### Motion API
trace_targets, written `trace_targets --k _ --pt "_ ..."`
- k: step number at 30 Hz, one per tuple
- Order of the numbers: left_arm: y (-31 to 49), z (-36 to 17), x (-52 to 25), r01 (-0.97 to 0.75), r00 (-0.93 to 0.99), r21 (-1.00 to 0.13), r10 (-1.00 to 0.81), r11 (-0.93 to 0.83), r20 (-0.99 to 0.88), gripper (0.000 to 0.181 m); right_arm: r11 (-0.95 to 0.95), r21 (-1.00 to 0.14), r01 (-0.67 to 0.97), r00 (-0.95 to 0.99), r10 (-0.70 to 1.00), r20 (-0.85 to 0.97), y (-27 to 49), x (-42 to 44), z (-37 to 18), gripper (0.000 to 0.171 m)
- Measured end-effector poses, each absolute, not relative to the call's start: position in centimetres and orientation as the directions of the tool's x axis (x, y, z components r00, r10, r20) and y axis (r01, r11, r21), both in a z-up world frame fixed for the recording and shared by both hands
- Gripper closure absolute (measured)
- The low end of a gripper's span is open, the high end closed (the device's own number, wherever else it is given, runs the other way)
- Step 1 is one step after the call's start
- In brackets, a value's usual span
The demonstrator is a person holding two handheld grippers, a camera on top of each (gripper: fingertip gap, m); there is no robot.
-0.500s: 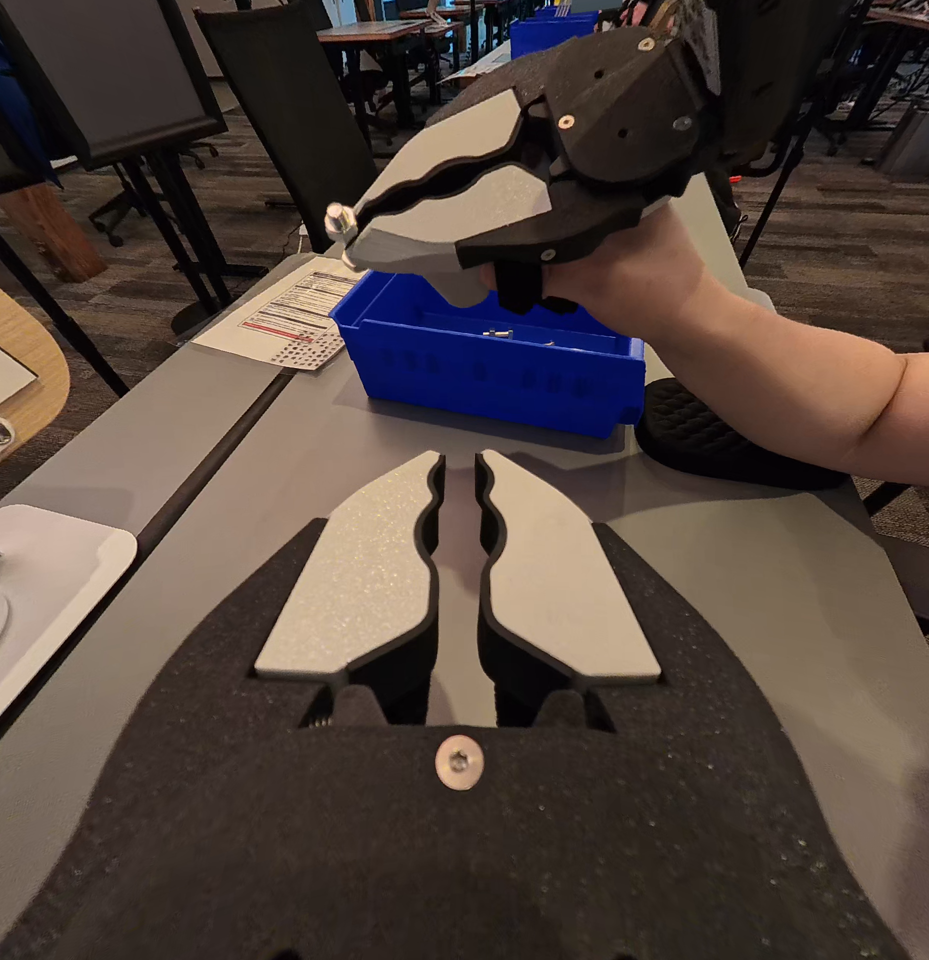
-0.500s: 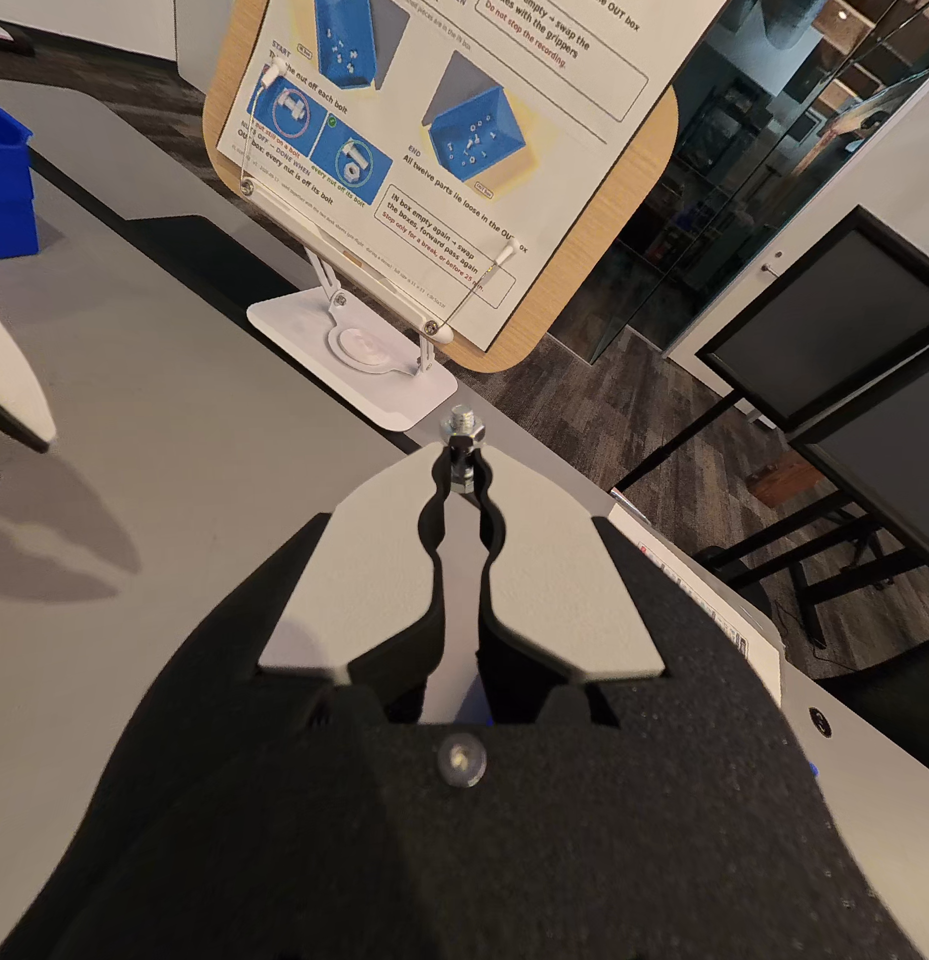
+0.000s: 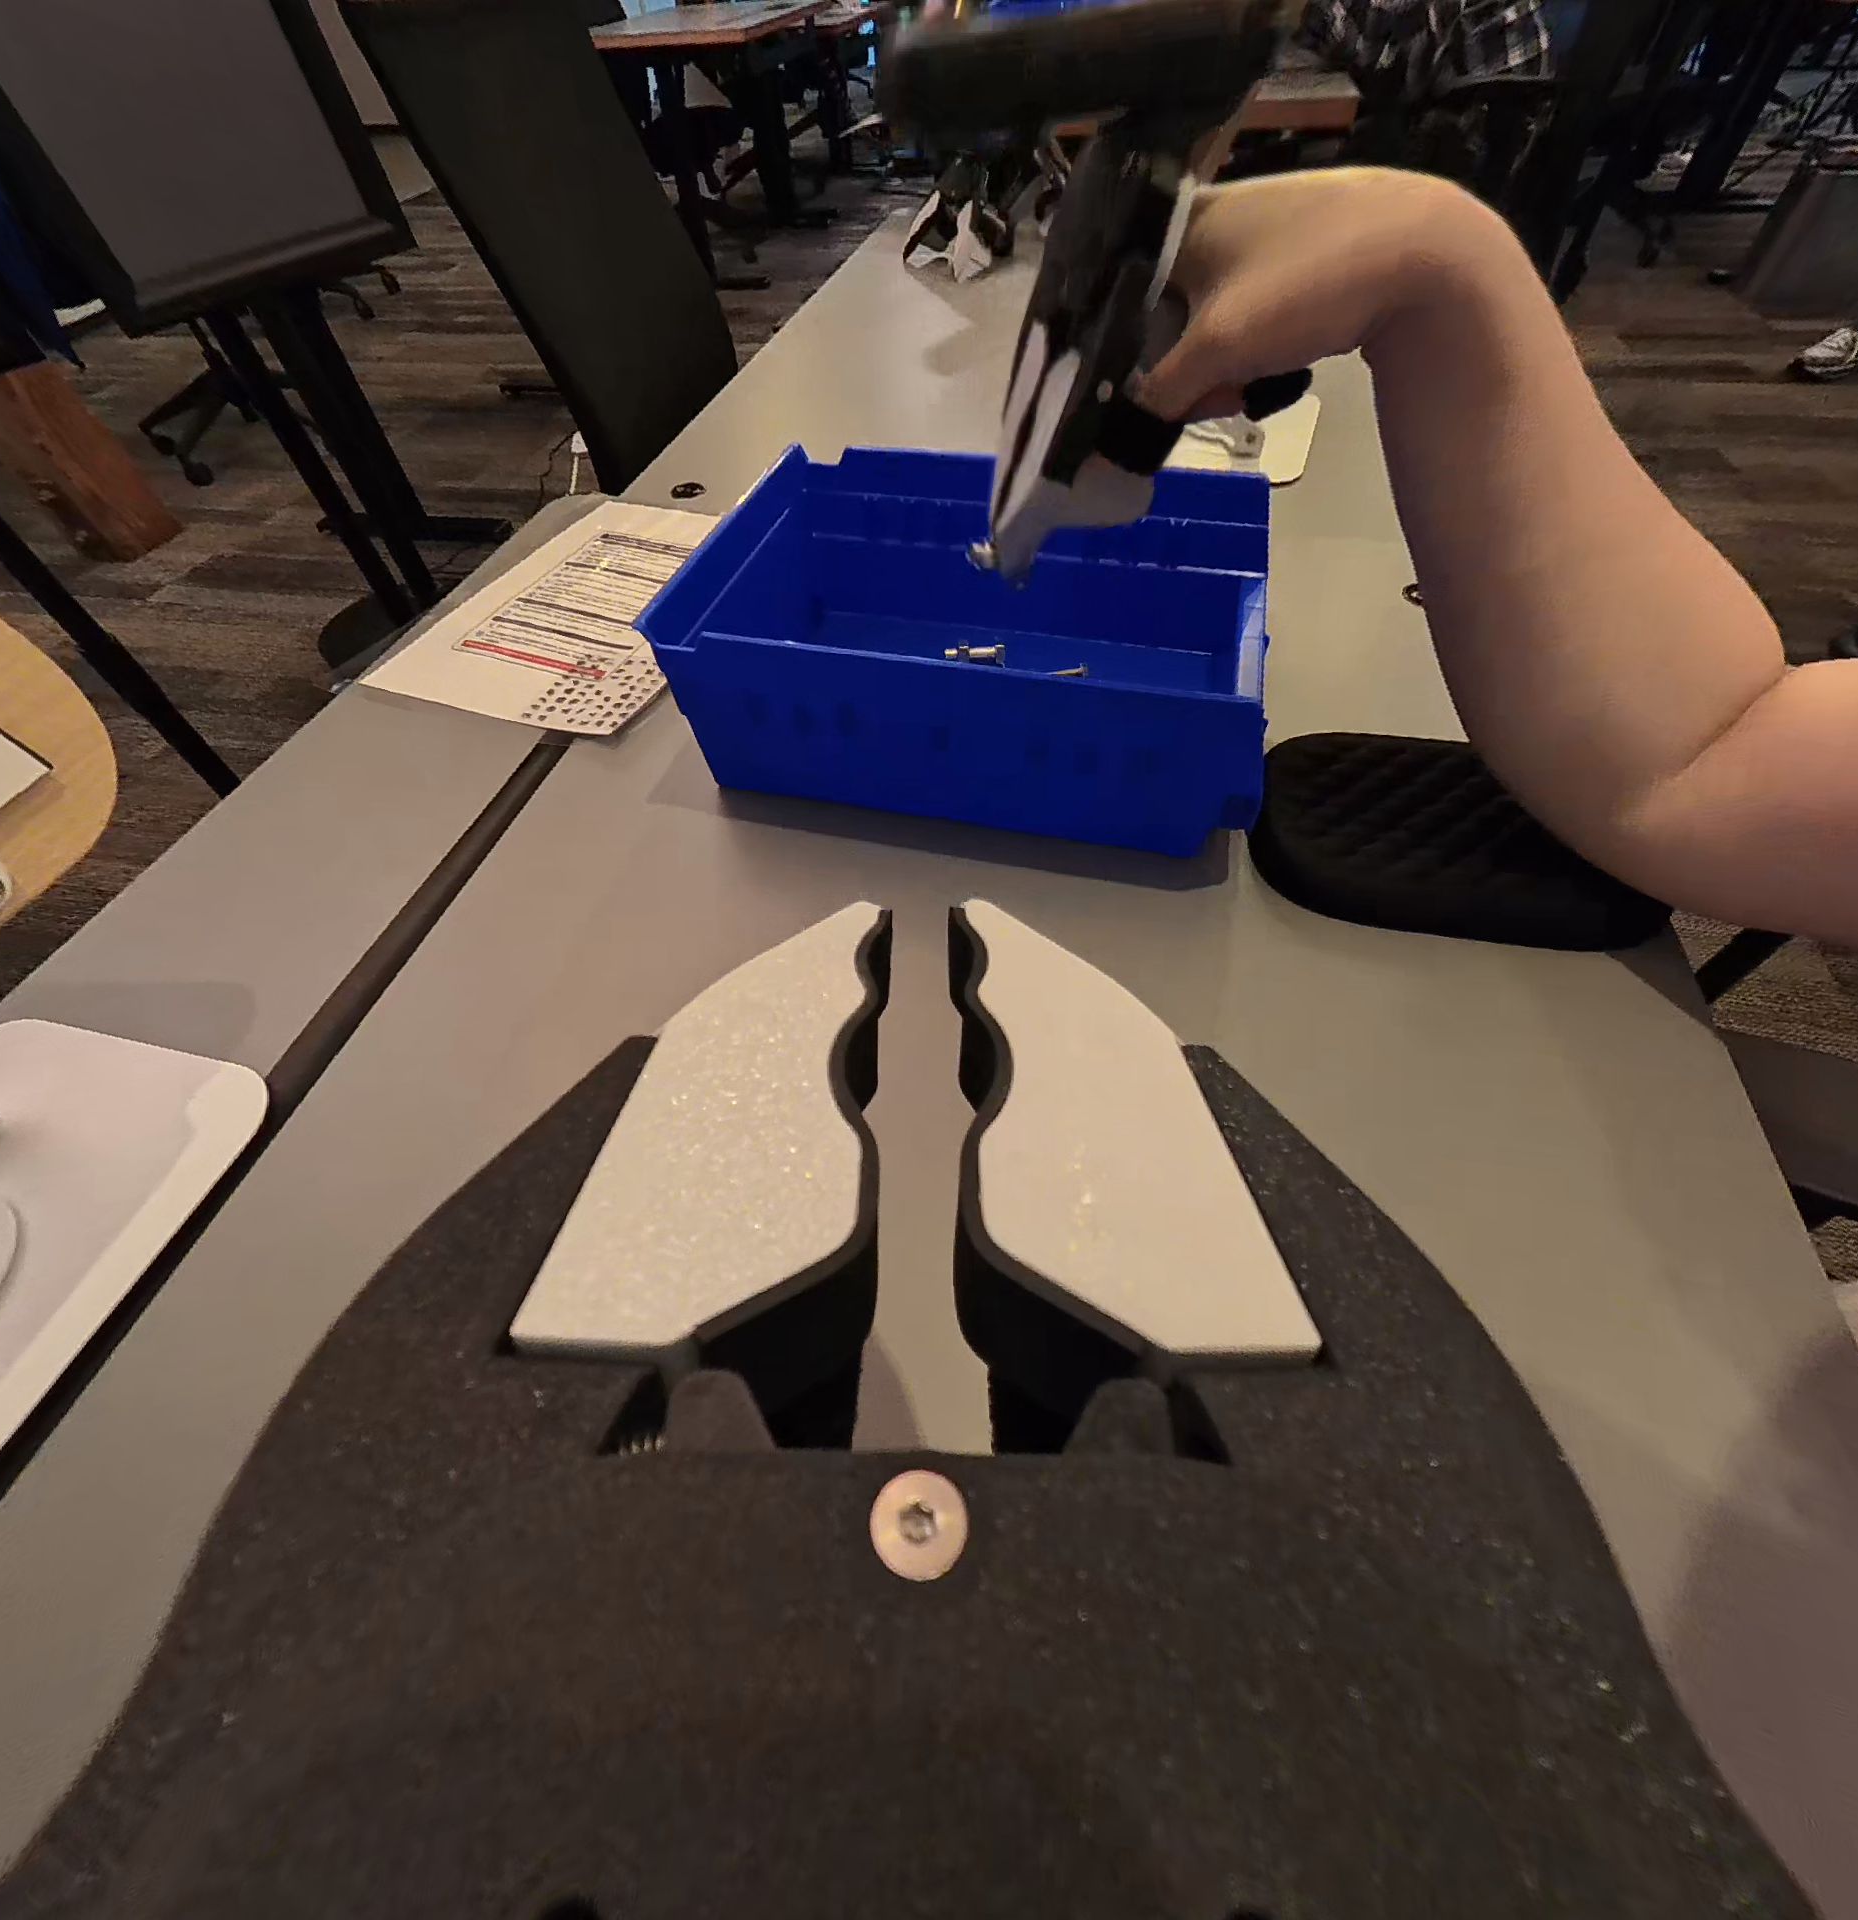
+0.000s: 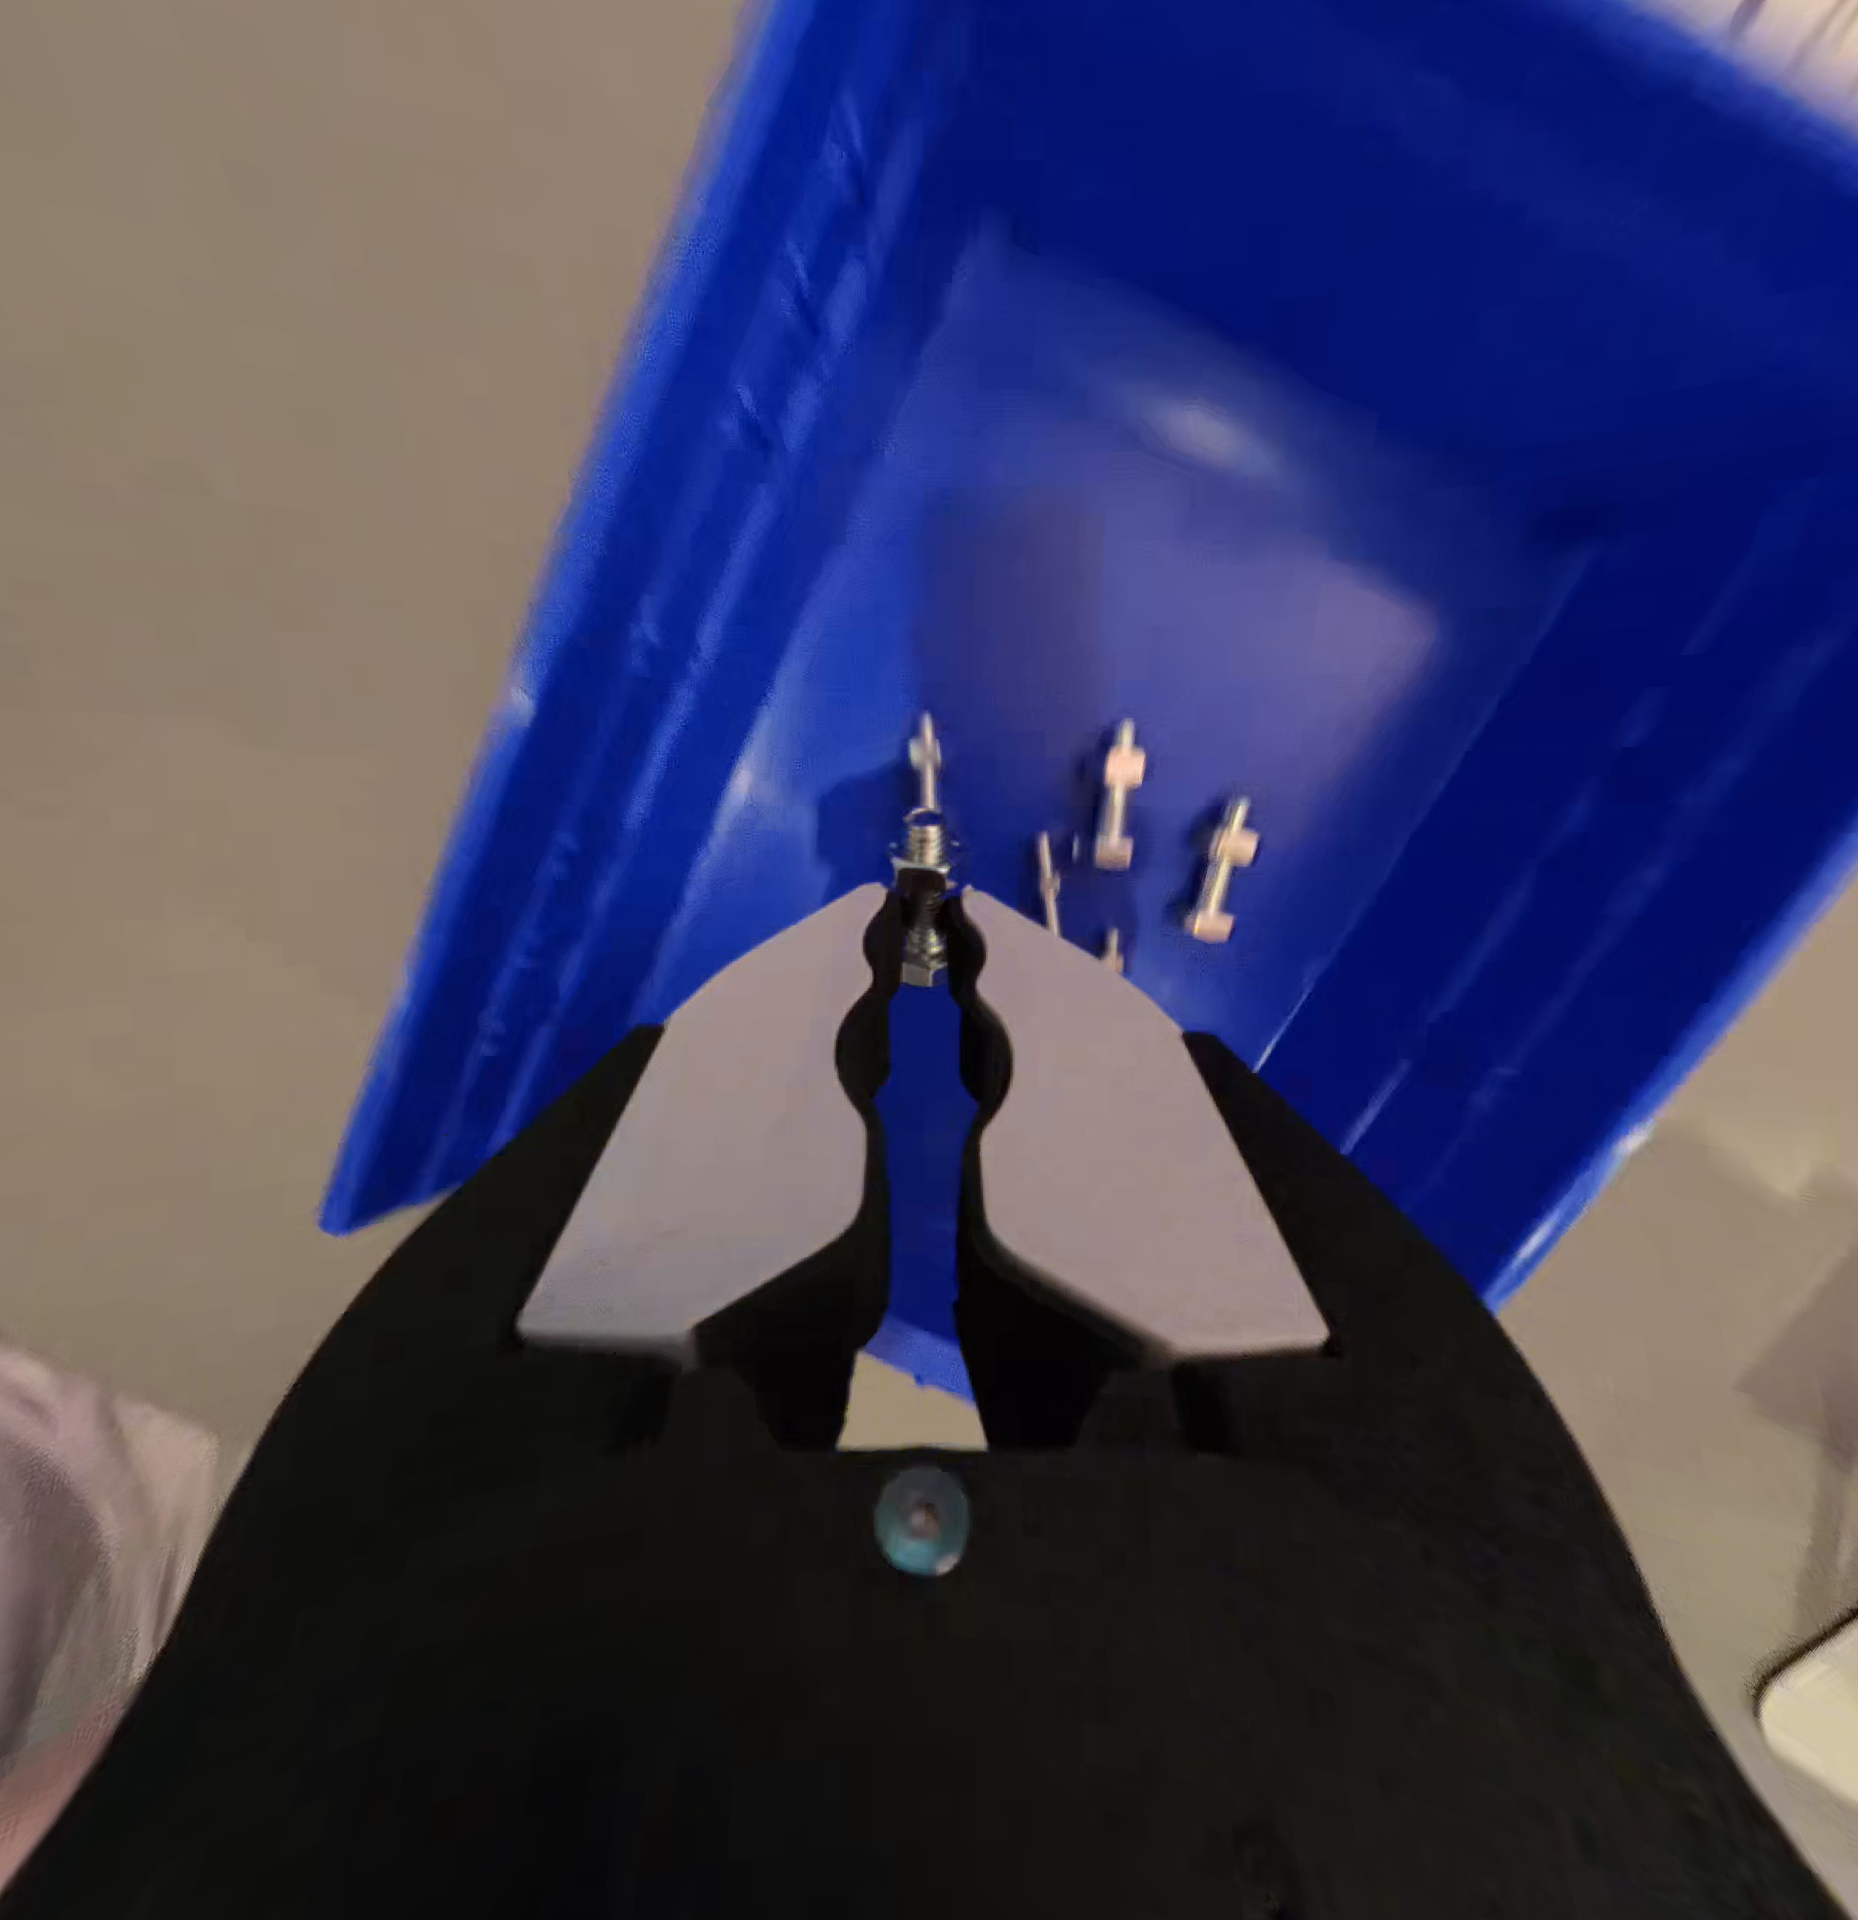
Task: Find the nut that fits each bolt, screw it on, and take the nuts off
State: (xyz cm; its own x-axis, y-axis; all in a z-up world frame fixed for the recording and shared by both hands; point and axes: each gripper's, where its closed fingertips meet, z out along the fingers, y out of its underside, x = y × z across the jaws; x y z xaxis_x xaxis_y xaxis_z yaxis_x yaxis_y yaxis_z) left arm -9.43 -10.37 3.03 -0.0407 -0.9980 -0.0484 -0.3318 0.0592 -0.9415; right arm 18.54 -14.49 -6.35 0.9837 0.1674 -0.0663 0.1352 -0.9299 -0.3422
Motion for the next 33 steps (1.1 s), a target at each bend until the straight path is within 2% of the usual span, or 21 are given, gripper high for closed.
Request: trace_targets --k 4,8,19,24,30,33 --pt "-10.4 2.7 -9.3 -0.344 -0.045 -0.937 -0.998 0.053 -0.04 0.172 -0.985 -0.076 0.156 0.977 0.165 -0.132 -17.0 19.1 -11.2 0.164" --pt "-10.4 2.5 -9.3 -0.352 -0.048 -0.934 -0.998 0.054 -0.04 0.172 -0.978 0.007 0.206 0.971 0.204 -0.127 -17.1 19.0 -13.1 0.163" --pt "-10.4 2.4 -9.4 -0.36 -0.051 -0.931 -0.998 0.054 -0.038 0.172 -0.976 0.068 0.207 0.968 0.194 -0.159 -17.1 19.4 -15.5 0.163" --pt "-10.5 2.4 -9.4 -0.359 -0.052 -0.932 -0.998 0.054 -0.037 0.172 -0.976 0.061 0.211 0.962 0.196 -0.191 -17.2 19.2 -15.6 0.162" --pt "-10.4 2.5 -9.4 -0.358 -0.048 -0.932 -0.998 0.053 -0.038 0.171 -0.979 -0.008 0.205 0.964 0.203 -0.173 -16.7 19.2 -14.2 0.153" --pt "-10.4 2.5 -9.5 -0.358 -0.046 -0.932 -0.998 0.052 -0.039 0.171 -0.976 -0.096 0.197 0.974 0.206 -0.094 -16.1 19.6 -11.7 0.153"
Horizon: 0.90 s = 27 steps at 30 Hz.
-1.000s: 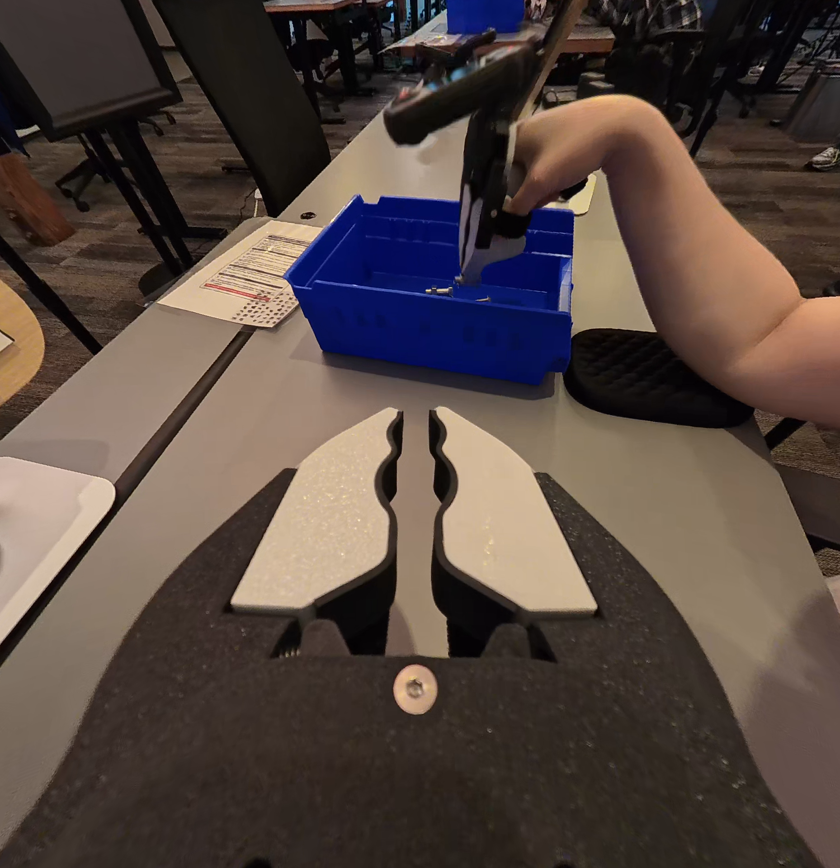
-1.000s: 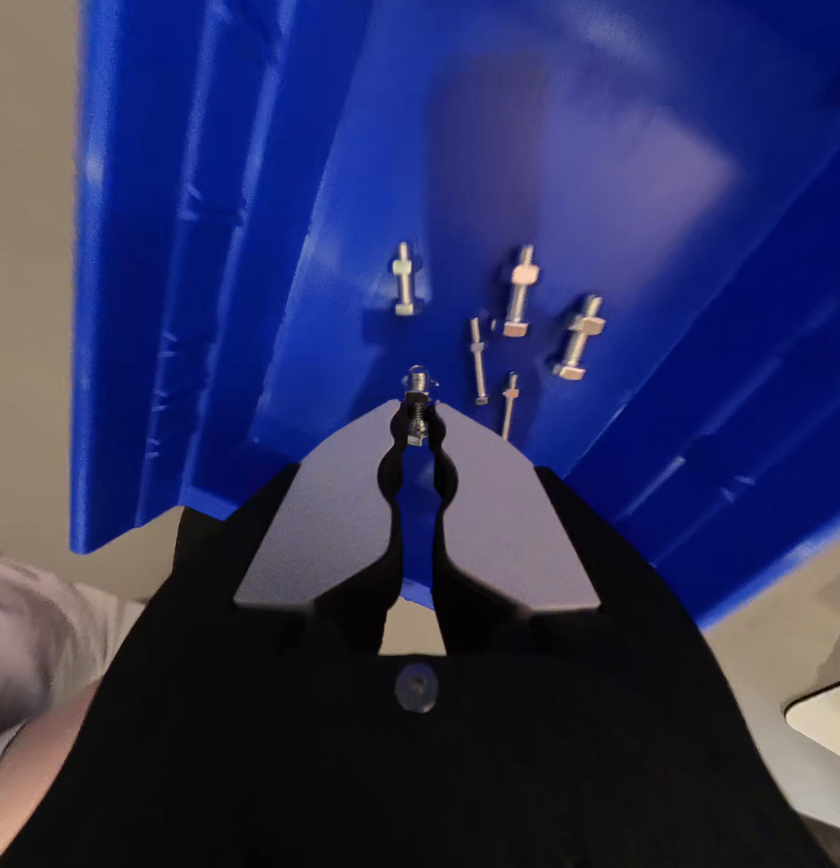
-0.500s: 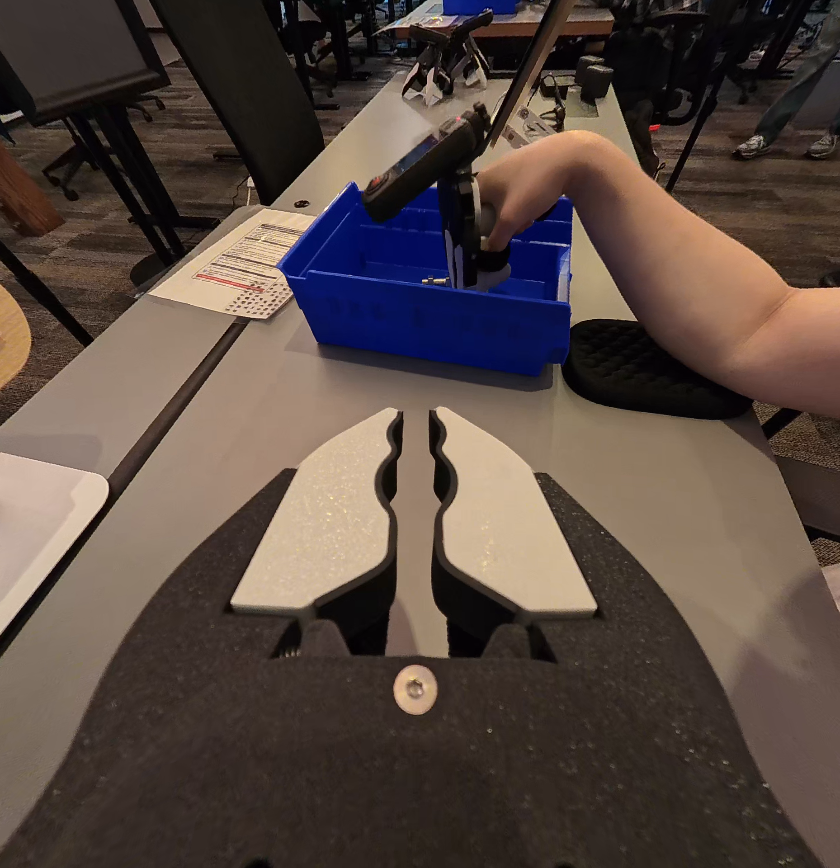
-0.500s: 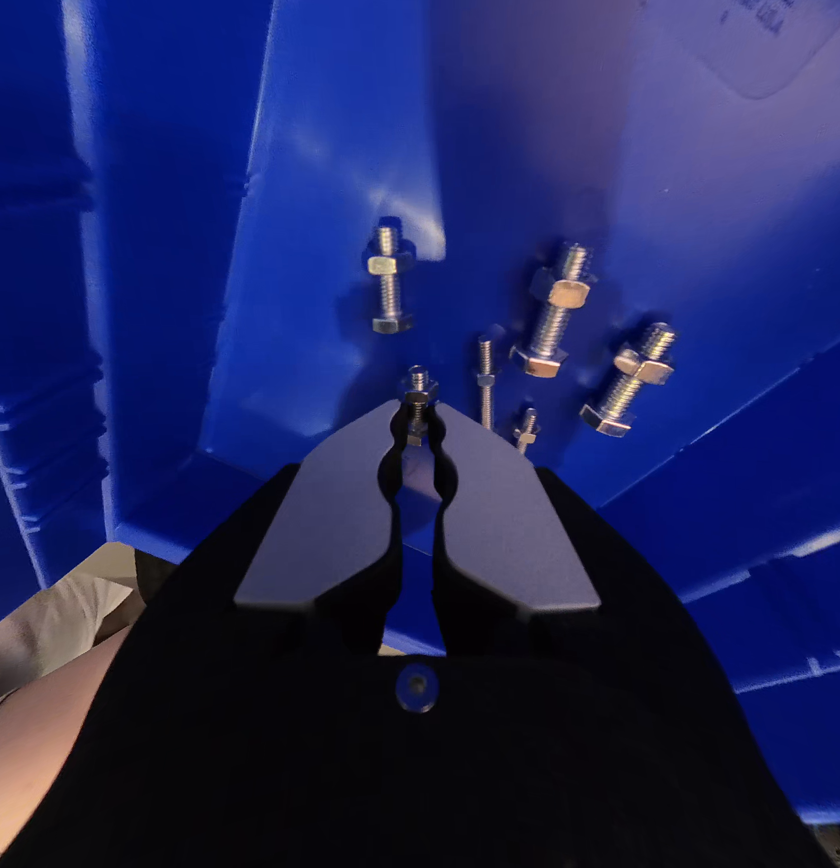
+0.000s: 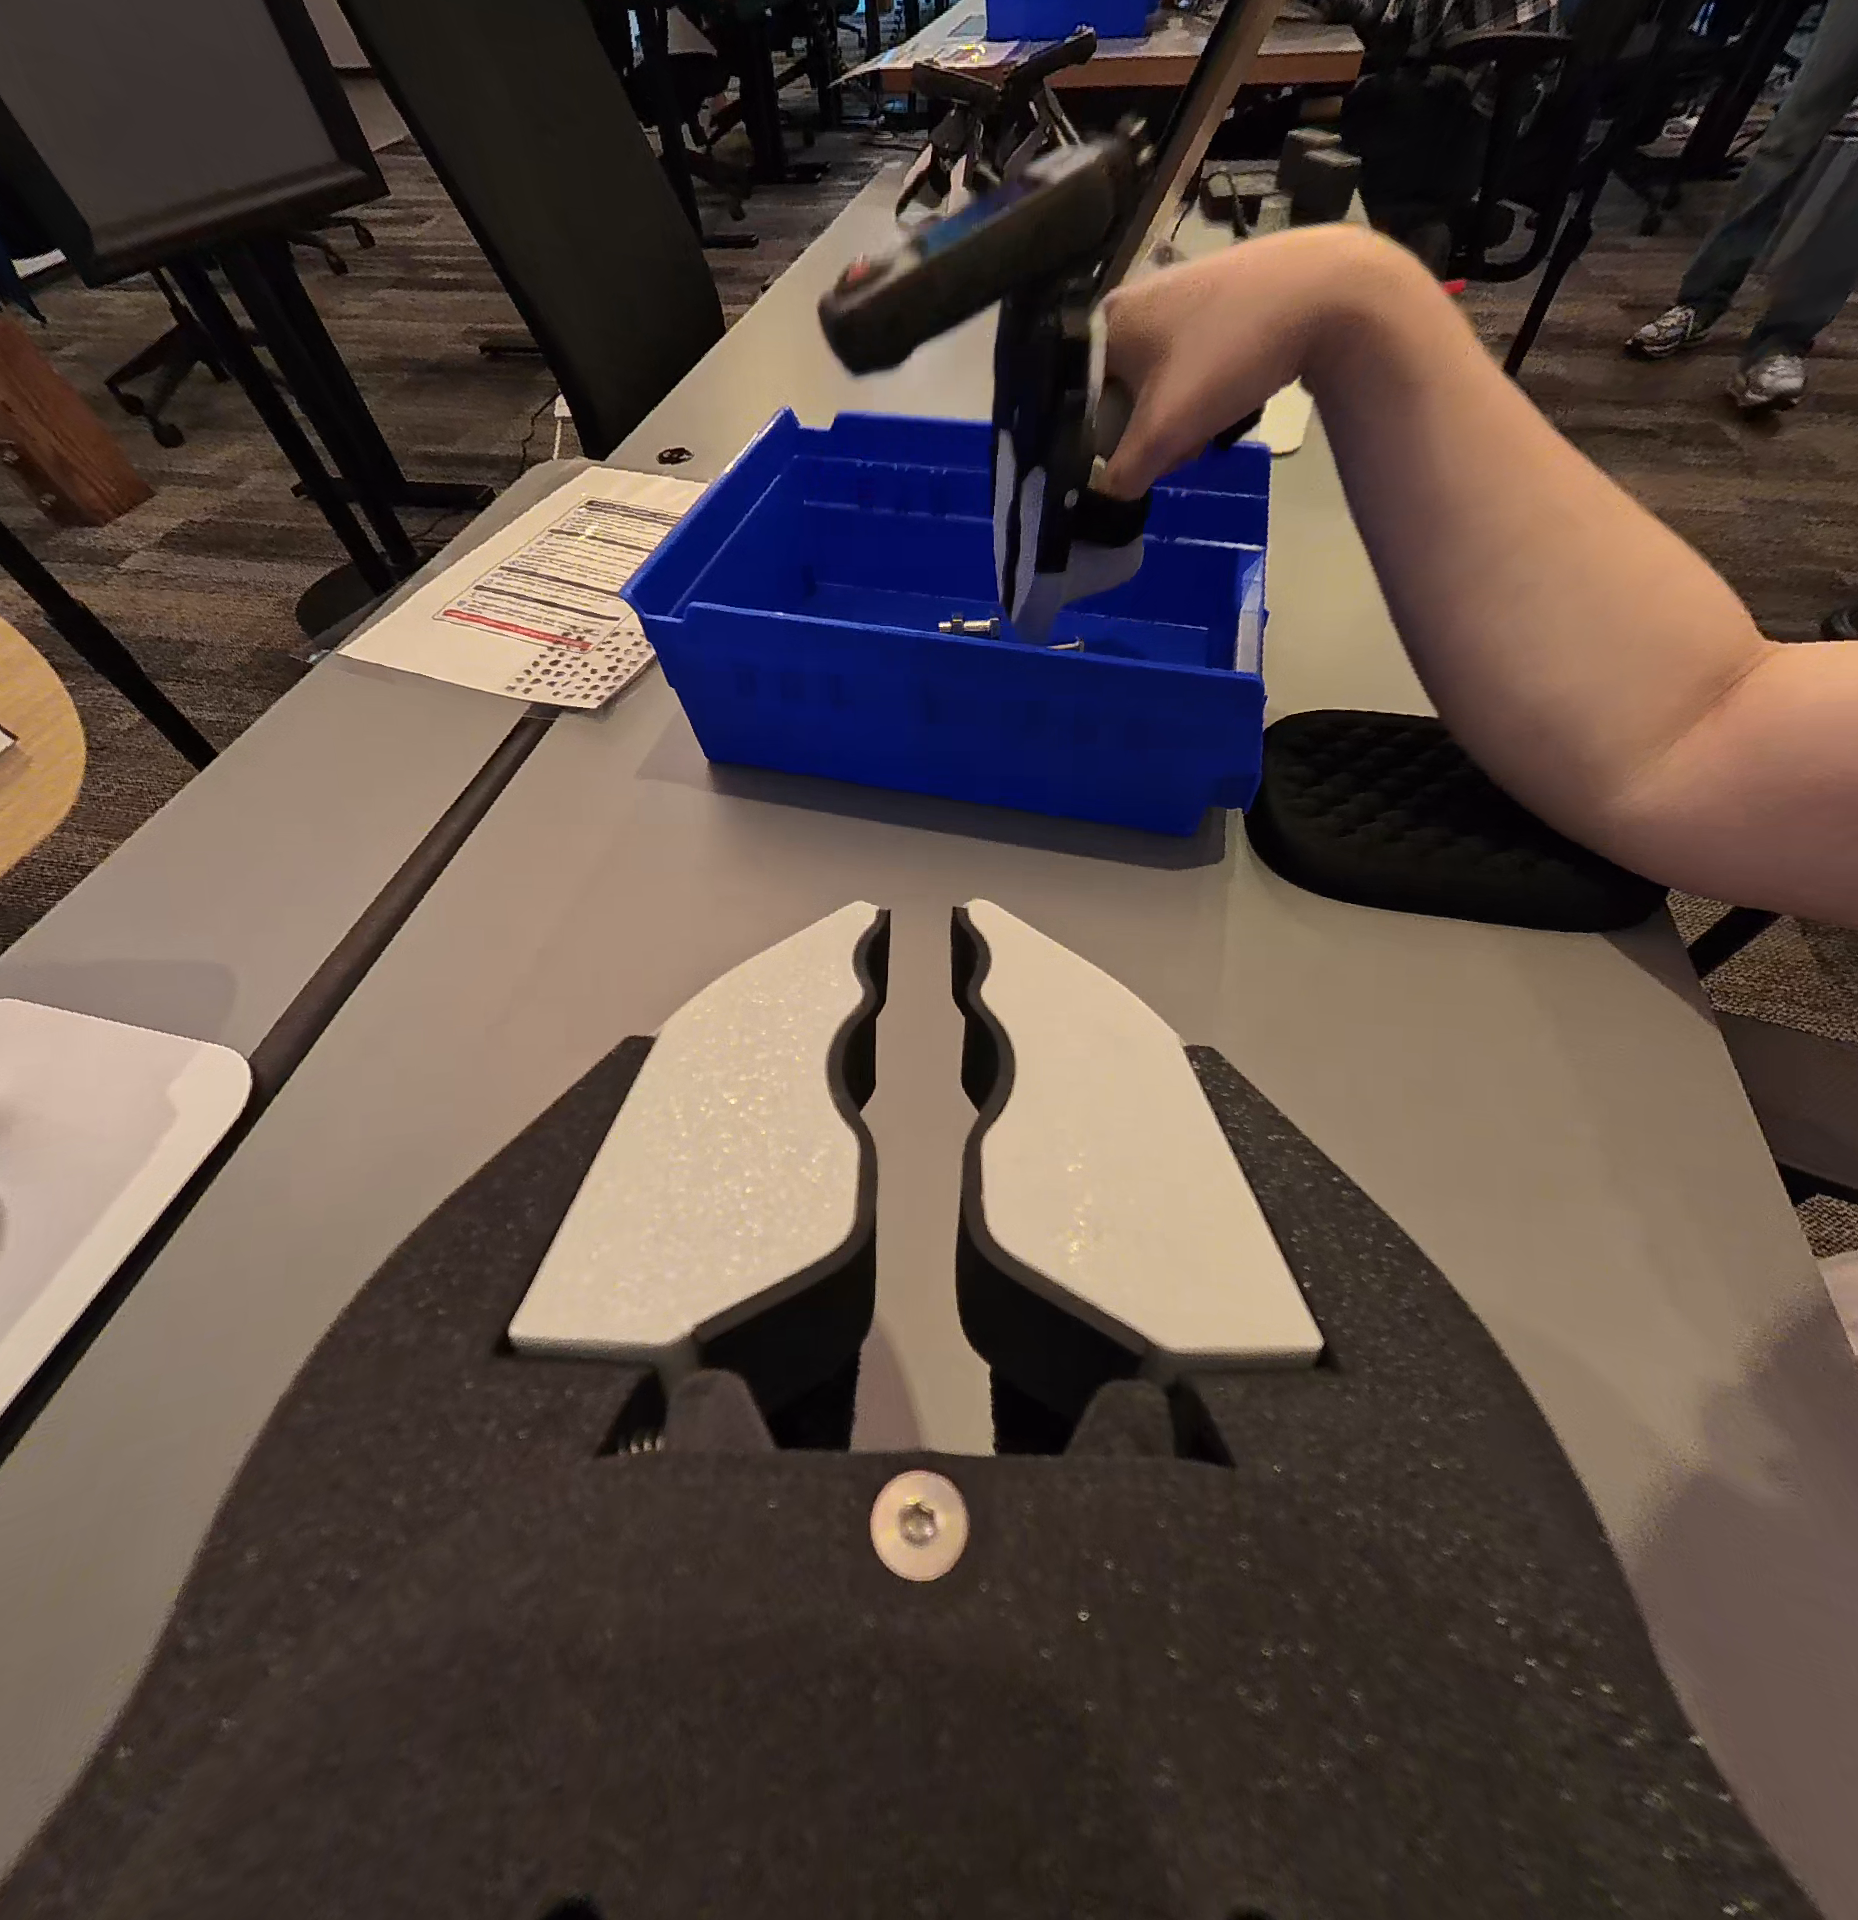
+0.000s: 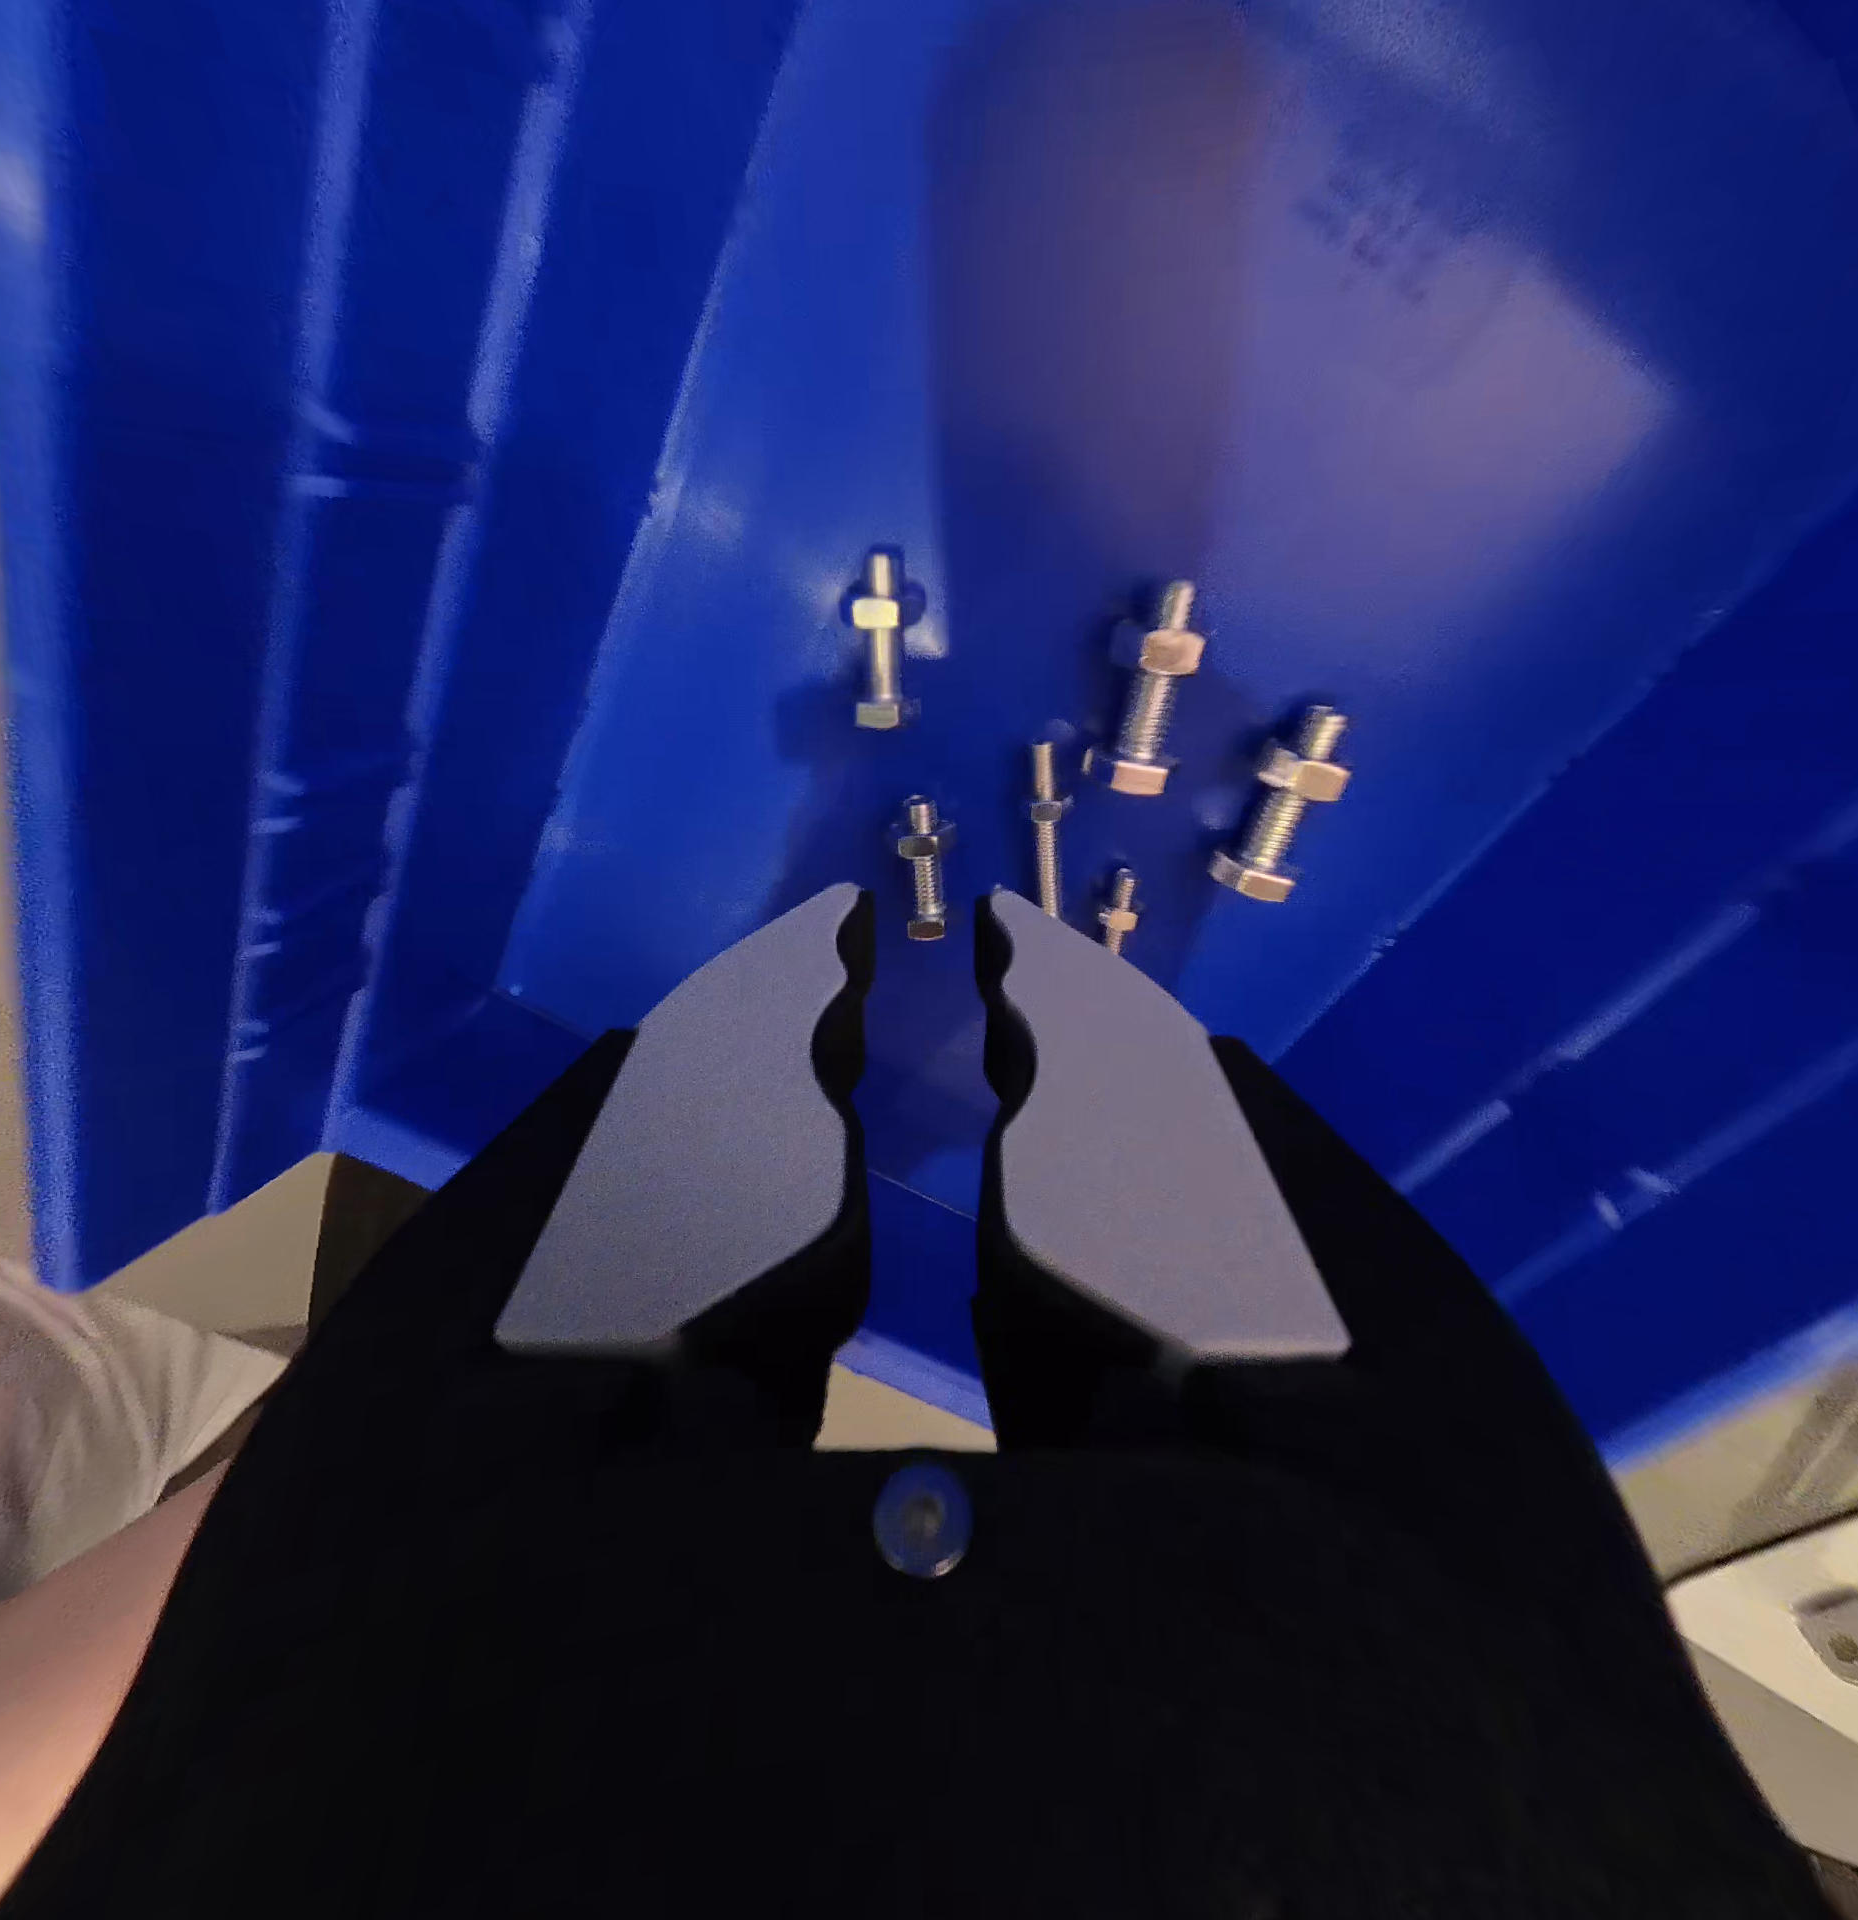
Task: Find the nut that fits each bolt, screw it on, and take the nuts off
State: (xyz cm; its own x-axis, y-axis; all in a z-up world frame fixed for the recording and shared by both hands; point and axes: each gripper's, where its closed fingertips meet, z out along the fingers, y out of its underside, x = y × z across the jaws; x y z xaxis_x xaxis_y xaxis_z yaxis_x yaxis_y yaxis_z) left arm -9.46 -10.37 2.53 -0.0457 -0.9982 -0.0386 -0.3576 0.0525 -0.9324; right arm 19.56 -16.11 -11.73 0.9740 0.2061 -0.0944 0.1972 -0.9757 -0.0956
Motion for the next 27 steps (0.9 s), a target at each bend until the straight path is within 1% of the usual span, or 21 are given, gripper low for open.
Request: trace_targets --k 3,6,8,10,12,15,18,24,27 --pt "-10.3 2.5 -9.5 -0.359 -0.043 -0.932 -0.998 0.052 -0.039 0.171 -0.946 -0.265 0.187 0.982 0.186 0.03 -14.8 20.2 -7.7 0.153" --pt "-10.4 2.6 -9.5 -0.359 -0.042 -0.932 -0.998 0.057 -0.045 0.171 -0.852 -0.485 0.197 0.977 0.128 0.173 -12.8 20.7 -2.6 0.155" --pt "-10.5 2.7 -9.6 -0.357 -0.043 -0.932 -0.998 0.059 -0.047 0.171 -0.738 -0.638 0.22 0.963 0.058 0.264 -11.4 20.9 1.3 0.156" --pt "-10.6 2.8 -9.6 -0.358 -0.044 -0.932 -0.998 0.064 -0.052 0.17 -0.594 -0.767 0.244 0.947 -0.024 0.32 -10.4 20.7 5.2 0.152" --pt "-10.7 2.9 -9.7 -0.359 -0.041 -0.931 -0.998 0.067 -0.056 0.17 -0.443 -0.857 0.262 0.929 -0.124 0.348 -10.1 20.6 8.6 0.152" --pt "-10.6 3.0 -9.7 -0.364 -0.032 -0.928 -0.997 0.076 -0.069 0.169 -0.302 -0.905 0.298 0.886 -0.267 0.381 -10.6 21.0 11.8 0.145" --pt "-10.7 3.1 -9.8 -0.363 -0.031 -0.928 -0.997 0.078 -0.072 0.169 -0.268 -0.909 0.319 0.848 -0.348 0.4 -11.0 21.6 12.7 0.143" --pt "-10.5 3.5 -10.2 -0.371 -0.008 -0.925 -0.996 0.083 -0.086 0.168 -0.262 -0.915 0.308 0.833 -0.391 0.392 -10.6 22.2 12.2 0.129" --pt "-9.8 4.2 -10.9 -0.383 0.042 -0.92 -0.993 0.086 -0.11 0.166 -0.279 -0.909 0.311 0.822 -0.402 0.405 -10.4 22.5 11.7 0.126"
